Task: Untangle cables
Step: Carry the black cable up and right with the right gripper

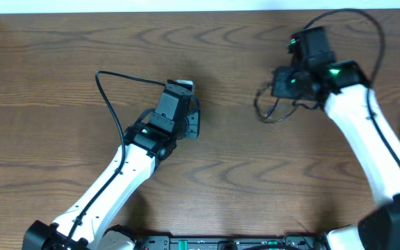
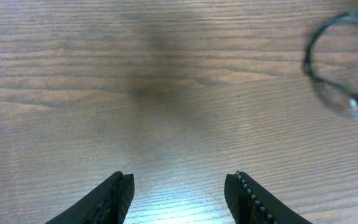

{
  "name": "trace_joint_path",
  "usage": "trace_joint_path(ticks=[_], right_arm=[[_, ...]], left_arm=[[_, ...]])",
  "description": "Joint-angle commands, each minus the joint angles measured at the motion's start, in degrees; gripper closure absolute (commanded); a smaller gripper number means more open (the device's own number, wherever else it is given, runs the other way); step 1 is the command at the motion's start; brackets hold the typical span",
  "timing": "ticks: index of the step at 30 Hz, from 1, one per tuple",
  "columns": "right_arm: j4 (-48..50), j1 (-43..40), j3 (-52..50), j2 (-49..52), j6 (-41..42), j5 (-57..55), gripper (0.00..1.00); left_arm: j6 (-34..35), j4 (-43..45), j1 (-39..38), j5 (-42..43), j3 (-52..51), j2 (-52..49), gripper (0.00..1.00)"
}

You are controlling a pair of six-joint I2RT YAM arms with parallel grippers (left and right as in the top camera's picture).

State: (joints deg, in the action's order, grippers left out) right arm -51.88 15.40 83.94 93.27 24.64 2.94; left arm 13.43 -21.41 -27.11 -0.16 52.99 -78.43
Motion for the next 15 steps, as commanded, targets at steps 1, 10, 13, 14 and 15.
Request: trace_joint_path(ticks=[1, 10, 13, 14, 15], right_arm=[[-0.7, -1.4, 0.9, -3.4, -1.9, -2.1, 0.99], [-2.4, -4.1, 3.9, -9.4, -4.0, -7.4, 0.99], [-4.3, -5.3, 7.0, -10.2, -4.2, -9.1, 0.99], [-5.1, -5.8, 8.4, -10.4, -4.6, -9.9, 0.99], [-6.5, -6.6, 11.3, -10.7, -5.5, -10.9, 0.99]], left_arm=[[-0.5, -0.6, 0.0, 1.2, 0.1, 0.7, 0.47], [-0.5, -0.9, -0.3, 4.0, -0.3, 0.6, 0.47], [-0.5, -0.9, -1.0, 4.2, -0.3, 0.6, 0.47], [-0.5, -0.9, -1.4, 4.2, -0.3, 0.6, 0.47], [-0.5, -0.8, -2.2, 4.2, -0.3, 0.6, 0.47]])
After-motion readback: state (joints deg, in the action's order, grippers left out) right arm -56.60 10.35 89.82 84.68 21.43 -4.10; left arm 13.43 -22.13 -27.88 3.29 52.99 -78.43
